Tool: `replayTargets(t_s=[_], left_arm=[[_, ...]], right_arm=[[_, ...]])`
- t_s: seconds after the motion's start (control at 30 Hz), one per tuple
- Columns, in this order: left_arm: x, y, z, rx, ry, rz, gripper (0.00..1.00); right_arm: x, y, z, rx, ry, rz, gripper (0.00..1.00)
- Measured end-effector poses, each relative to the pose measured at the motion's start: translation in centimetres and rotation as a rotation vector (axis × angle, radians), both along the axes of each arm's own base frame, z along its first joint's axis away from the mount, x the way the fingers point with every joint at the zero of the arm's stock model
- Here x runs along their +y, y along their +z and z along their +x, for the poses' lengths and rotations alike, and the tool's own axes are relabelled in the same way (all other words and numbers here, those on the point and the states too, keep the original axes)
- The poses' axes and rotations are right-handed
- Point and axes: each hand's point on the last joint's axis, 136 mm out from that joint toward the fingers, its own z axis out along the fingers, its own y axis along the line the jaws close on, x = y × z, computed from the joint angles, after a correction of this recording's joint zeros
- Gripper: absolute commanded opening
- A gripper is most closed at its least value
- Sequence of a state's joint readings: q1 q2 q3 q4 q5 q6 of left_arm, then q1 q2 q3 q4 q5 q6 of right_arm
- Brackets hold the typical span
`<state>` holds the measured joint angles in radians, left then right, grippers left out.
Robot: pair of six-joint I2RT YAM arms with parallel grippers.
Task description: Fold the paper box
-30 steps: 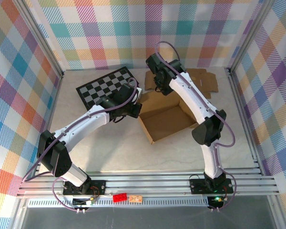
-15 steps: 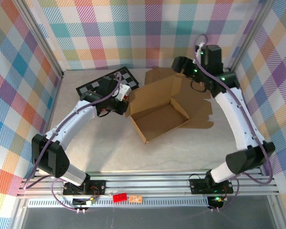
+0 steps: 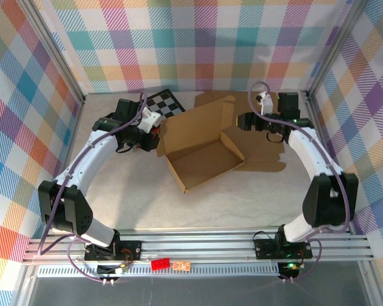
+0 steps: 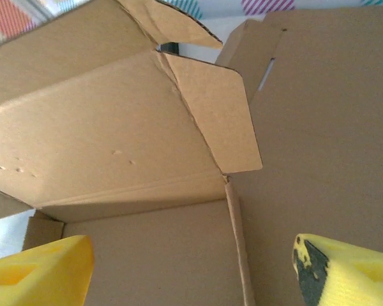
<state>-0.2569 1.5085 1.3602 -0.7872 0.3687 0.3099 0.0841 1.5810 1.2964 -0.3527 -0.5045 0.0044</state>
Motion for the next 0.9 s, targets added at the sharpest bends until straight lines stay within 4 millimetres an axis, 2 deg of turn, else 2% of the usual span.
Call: replayTargets(t_s=[0.1, 0.2, 0.5, 0.7, 0.9], left_arm=[[0.2, -0.1, 0.1, 0.003, 0.005, 0.002, 0.0], [0.4, -0.3, 0.4, 0.007, 0.011, 0.005, 0.0], [0.8, -0.8, 1.5, 0.016, 0.029, 0.011, 0.0], [0.9, -1.1, 2.4, 0.021, 0.039, 0.017, 0.0], [1.3, -1.7, 2.9, 0.032, 0.058, 0.031, 0.0]], right_arm=[[0.8, -0.8, 2.9, 0.0, 0.042, 0.008, 0.85], [1.3, -1.5, 4.6, 0.006, 0.063, 0.027, 0.87], [3.4, -2.6, 6.9, 0.02, 0.124, 0.074, 0.89], [4.8, -3.1, 7.5, 0.021, 0.174, 0.088, 0.77], [4.9, -3.2, 7.3, 0.02, 0.189, 0.057, 0.49]])
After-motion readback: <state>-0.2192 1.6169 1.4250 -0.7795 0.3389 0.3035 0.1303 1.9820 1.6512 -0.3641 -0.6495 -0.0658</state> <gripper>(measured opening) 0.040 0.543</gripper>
